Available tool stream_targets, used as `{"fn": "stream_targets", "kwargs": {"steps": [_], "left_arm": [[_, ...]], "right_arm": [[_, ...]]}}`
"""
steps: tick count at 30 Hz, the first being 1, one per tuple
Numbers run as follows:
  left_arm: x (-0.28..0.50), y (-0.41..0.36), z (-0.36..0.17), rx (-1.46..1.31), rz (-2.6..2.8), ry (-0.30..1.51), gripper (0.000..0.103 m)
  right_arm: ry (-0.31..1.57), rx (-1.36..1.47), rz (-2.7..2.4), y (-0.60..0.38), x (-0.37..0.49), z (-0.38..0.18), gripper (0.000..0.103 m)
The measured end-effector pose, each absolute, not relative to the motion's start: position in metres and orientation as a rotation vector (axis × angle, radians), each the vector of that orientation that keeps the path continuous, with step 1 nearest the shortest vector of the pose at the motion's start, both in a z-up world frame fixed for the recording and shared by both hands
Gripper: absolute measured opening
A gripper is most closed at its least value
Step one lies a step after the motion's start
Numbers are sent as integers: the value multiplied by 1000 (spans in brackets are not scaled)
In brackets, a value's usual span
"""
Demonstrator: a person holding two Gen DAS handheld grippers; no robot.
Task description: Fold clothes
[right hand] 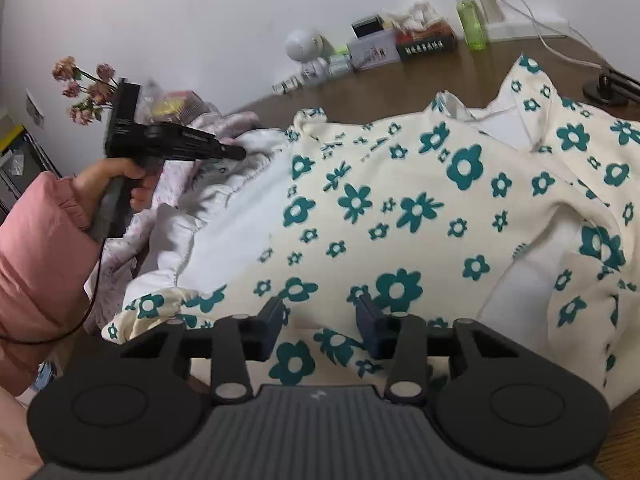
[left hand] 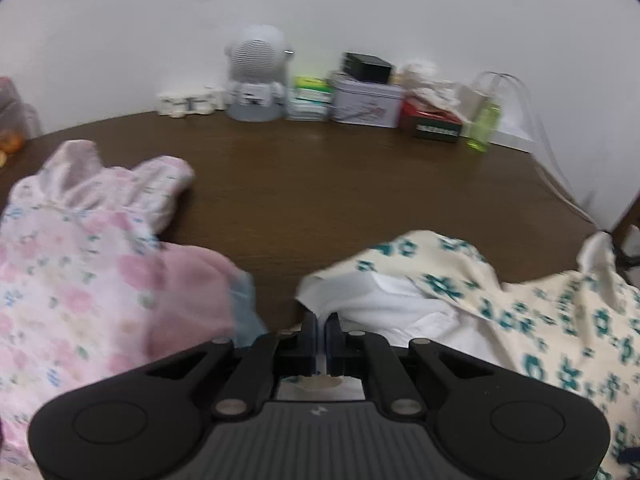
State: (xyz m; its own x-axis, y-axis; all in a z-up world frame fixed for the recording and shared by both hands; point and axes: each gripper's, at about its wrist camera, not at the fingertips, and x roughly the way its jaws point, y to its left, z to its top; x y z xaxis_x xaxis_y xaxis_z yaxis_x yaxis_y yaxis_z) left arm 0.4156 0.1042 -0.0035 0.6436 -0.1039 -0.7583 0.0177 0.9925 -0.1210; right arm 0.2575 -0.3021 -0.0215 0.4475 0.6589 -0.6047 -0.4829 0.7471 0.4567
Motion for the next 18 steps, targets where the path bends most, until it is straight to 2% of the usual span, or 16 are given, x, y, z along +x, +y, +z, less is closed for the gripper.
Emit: {"fn": "stream_targets", "kwargs": {"steps": [2, 3, 4, 5, 6, 7, 9, 11, 14, 18], "left_arm": [[410, 111, 2, -139, -40, 843, 18], [402, 112, 9, -148, -24, 822, 32], [391, 113, 17, -148, -17, 797, 53], [380, 113, 26, -148, -16, 772, 63], [363, 112, 37, -149, -22, 736, 77], [345, 110, 47, -151, -38, 703, 84], [305, 99, 65, -143, -93, 660, 91], [263, 85, 77, -102, -146, 628, 101], [203, 60, 85, 18, -187, 597, 103], [140, 25, 70, 132, -200, 610, 103]], "right_arm": [[830, 249, 733, -306, 253, -17, 41], [803, 256, 738, -311, 249, -11, 41], [768, 261, 738, -319, 244, -4, 43], [733, 266, 738, -327, 239, 4, 52], [697, 271, 737, -335, 234, 11, 62], [664, 260, 728, -344, 227, 19, 77], [601, 206, 696, -363, 210, 33, 92], [555, 131, 657, -377, 192, 42, 102], [529, 37, 587, -396, 169, 47, 103], [537, -39, 503, -405, 147, 39, 103]]}}
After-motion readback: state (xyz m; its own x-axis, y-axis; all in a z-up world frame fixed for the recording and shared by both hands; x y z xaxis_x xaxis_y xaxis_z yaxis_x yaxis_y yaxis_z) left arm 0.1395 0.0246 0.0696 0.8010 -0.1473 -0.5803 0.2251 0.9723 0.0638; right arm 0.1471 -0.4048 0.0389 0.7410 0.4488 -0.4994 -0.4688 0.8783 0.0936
